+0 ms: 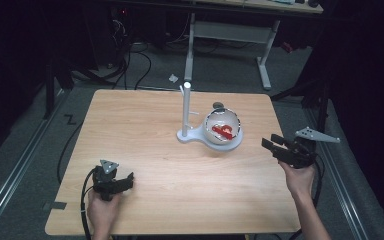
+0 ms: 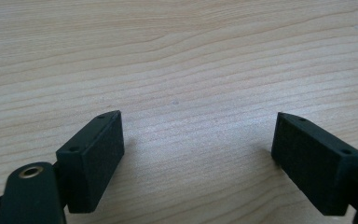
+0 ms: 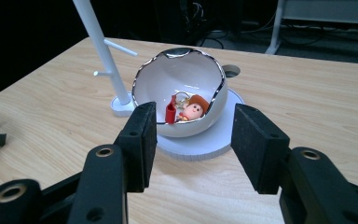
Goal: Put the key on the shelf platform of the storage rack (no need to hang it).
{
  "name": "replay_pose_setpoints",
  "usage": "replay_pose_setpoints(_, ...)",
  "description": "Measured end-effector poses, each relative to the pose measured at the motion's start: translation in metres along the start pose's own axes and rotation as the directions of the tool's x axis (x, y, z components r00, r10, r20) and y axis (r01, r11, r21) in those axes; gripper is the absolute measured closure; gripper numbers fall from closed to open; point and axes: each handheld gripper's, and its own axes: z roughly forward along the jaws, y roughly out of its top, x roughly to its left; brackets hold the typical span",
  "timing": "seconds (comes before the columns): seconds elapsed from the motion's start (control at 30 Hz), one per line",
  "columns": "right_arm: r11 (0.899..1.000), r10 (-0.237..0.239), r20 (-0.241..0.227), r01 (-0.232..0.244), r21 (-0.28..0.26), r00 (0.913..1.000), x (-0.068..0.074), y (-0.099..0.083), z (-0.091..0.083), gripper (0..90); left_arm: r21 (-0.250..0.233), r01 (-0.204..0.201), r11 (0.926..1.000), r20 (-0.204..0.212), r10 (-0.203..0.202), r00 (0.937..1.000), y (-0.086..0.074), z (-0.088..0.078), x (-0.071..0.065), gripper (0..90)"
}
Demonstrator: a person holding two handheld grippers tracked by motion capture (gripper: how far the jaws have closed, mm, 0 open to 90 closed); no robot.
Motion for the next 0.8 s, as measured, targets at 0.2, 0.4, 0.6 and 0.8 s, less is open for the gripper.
replay_pose_setpoints(0.2,1.0,-0.002,0.008,0.003,-0.024,1.0,0.006,-0.01,-0.01,50.3,0.001,-0.003,1.0,0.0,0.003,1.0,0.0,0.0,0.0,17.1)
replay_pose_setpoints(0.4,0.999,-0.019,0.002,0.02,-0.026,0.9998,0.016,-0.02,-0.012,50.3,0.0,-0.001,1.0,0.0,0.001,1.0,0.0,0.0,0.0,17.2)
replay_pose_setpoints(0.6,0.999,-0.026,-0.009,0.025,-0.031,0.9996,0.026,-0.029,-0.009,50.3,0.0,0.002,1.0,-0.002,-0.002,1.0,0.0,0.0,0.0,17.1)
replay_pose_setpoints(0.8,0.999,-0.039,-0.026,0.038,-0.022,0.9989,0.035,-0.036,-0.004,50.3,0.0,0.006,1.0,-0.003,-0.006,1.0,0.0,0.0,0.0,17.1)
